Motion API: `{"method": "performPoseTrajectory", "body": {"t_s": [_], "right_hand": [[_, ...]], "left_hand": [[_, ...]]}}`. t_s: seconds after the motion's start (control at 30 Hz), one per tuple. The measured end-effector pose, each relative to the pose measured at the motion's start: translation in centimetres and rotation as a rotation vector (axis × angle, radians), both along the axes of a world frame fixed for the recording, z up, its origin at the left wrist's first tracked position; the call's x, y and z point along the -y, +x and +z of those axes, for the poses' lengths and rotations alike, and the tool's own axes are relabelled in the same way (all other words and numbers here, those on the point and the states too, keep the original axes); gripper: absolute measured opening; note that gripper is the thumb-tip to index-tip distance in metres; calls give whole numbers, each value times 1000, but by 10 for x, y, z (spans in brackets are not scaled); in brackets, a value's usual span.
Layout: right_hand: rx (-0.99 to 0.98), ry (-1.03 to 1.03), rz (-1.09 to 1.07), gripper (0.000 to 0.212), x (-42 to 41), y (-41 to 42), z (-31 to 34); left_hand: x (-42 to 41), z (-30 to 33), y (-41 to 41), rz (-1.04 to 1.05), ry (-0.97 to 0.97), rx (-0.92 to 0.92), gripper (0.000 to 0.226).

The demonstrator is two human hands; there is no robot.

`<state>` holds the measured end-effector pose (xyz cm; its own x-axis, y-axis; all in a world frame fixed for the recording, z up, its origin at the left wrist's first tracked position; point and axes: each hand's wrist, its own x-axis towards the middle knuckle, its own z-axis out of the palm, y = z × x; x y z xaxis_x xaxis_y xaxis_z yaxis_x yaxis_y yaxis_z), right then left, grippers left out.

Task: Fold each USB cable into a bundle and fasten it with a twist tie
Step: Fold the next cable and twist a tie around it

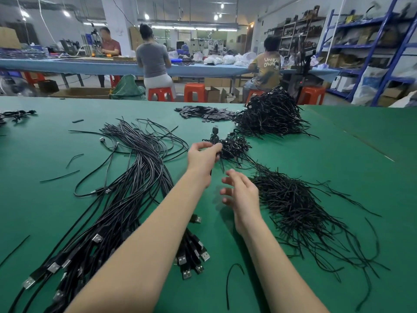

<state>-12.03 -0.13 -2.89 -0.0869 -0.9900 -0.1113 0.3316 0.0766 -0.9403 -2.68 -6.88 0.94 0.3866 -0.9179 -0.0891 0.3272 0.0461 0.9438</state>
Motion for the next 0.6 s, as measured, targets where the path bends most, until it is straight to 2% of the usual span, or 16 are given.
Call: {"method": "performPoseTrajectory", "body": {"t_s": [0.17,0.23,0.33,0.4,0.5,0.6], "right_hand": [[-1,-34,65,26,-2,0,-3],[-15,-41,80,28,-2,-2,-3],[-30,-57,97,30,0,-2,-4],[-41,-62,106,30,1,-3,-5],[-51,-66,119,31,2,-3,-6],[-46,-68,128,32,3,-4,-6]], "left_hand": [[53,11,-18,41,14,400,24],[67,11,-23,-48,36,603,27],[75,7,-25,-222,125,830,47],[75,3,-25,-264,126,909,54],[64,4,-26,-227,23,1017,59],[41,7,-20,-134,-92,915,46]]}}
